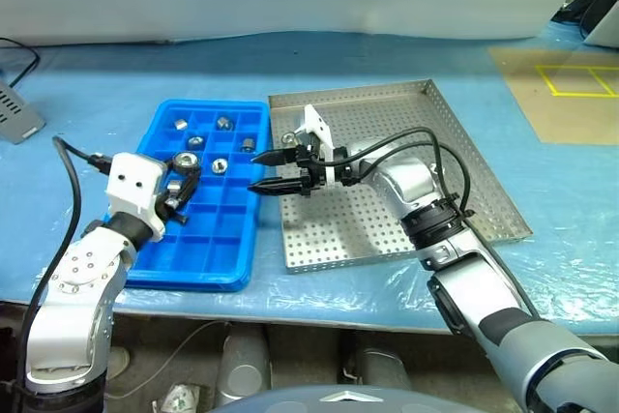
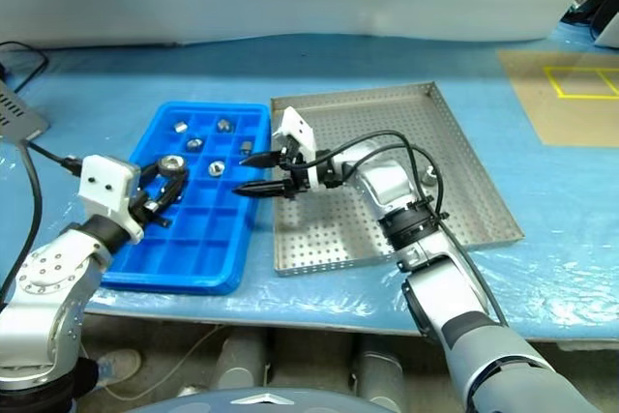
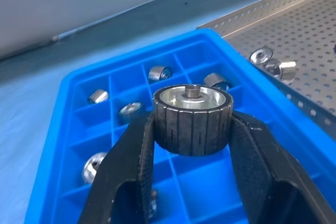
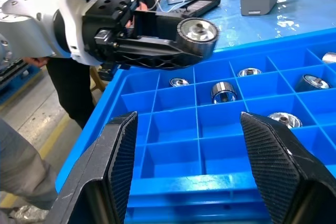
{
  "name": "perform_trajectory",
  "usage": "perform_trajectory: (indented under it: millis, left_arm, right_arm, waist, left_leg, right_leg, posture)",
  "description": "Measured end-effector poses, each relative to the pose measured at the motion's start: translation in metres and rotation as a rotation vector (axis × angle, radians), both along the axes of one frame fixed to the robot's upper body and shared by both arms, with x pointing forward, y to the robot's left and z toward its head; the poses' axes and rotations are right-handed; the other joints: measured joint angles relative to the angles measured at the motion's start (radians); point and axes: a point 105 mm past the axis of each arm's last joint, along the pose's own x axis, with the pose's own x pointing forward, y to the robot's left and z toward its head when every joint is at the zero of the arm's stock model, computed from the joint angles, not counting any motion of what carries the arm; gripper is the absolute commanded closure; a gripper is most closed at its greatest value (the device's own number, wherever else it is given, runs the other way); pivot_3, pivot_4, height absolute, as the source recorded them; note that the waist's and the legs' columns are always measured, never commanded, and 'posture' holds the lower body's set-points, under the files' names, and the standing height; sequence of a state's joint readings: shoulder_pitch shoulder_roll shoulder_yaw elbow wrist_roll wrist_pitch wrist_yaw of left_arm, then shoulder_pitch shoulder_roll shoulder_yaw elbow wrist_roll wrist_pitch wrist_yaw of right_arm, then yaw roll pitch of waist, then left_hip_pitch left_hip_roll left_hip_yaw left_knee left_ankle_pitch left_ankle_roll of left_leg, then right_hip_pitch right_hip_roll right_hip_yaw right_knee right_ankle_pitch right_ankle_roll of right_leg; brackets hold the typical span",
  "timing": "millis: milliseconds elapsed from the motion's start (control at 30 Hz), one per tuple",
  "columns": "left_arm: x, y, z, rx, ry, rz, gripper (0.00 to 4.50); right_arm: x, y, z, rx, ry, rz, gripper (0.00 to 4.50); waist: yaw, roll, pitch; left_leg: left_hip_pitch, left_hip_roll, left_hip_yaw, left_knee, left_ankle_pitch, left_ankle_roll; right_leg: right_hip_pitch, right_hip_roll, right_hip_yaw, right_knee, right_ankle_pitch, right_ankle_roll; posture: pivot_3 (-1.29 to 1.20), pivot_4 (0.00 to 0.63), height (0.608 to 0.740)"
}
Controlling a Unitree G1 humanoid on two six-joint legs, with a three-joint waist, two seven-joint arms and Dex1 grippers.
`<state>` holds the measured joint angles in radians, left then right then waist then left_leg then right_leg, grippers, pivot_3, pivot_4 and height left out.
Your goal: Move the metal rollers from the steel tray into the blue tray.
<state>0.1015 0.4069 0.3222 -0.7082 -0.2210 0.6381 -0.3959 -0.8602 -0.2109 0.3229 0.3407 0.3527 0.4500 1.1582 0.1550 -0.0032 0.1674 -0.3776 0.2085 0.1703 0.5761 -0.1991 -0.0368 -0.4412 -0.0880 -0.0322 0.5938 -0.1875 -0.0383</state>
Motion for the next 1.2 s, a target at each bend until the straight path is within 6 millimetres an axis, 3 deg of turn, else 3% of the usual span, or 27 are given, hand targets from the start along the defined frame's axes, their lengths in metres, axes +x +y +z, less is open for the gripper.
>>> perform_trajectory:
  millis: [233, 633, 900, 1033, 1200]
  left_arm:
    - [-0.031, 0.018, -0.032, -0.008, 0.138, 0.069, 2.76]
    - [-0.051, 0.032, -0.046, 0.004, 0.199, 0.094, 2.76]
    - [-0.060, 0.039, -0.061, 0.008, 0.247, 0.104, 0.16]
    - [-0.058, 0.039, -0.059, 0.029, 0.243, 0.093, 0.04]
    - [-0.048, 0.020, -0.051, -0.006, 0.223, 0.009, 0.04]
  right_arm:
    - [0.000, -0.002, -0.002, -0.017, -0.009, 0.007, 1.24]
    - [0.001, -0.005, -0.004, -0.043, -0.020, 0.000, 1.24]
    - [0.002, -0.006, -0.006, -0.055, -0.026, -0.008, 1.24]
    - [0.002, -0.007, -0.009, -0.059, -0.026, -0.012, 1.24]
    - [0.004, -0.009, -0.009, -0.061, -0.031, -0.024, 1.24]
  waist:
    - [0.003, -0.001, 0.000]
    - [0.004, -0.001, 0.000]
    - [0.005, -0.001, 0.000]
    - [0.004, -0.001, 0.000]
    - [0.003, -0.001, 0.000]
  left_leg:
    - [0.000, 0.001, 0.000, 0.000, 0.000, -0.001]
    - [0.000, 0.001, -0.001, -0.002, 0.001, -0.002]
    - [0.002, 0.001, -0.001, -0.003, 0.001, -0.003]
    - [0.002, 0.001, -0.001, -0.004, 0.001, -0.003]
    - [0.002, 0.001, -0.001, -0.004, 0.002, -0.003]
  right_leg:
    - [0.000, 0.001, 0.000, 0.000, 0.000, 0.000]
    - [-0.001, 0.001, 0.000, 0.000, 0.000, 0.000]
    - [0.000, 0.002, 0.001, -0.001, 0.000, 0.000]
    - [0.000, 0.002, 0.001, -0.001, 0.000, 0.000]
    - [0.000, 0.002, 0.001, 0.000, 0.000, 0.000]
  posture:
    - [0.43, 0.150, 0.740]
    - [0.42, 0.150, 0.740]
    - [0.40, 0.150, 0.740]
    - [0.39, 0.150, 0.740]
    - [0.36, 0.150, 0.740]
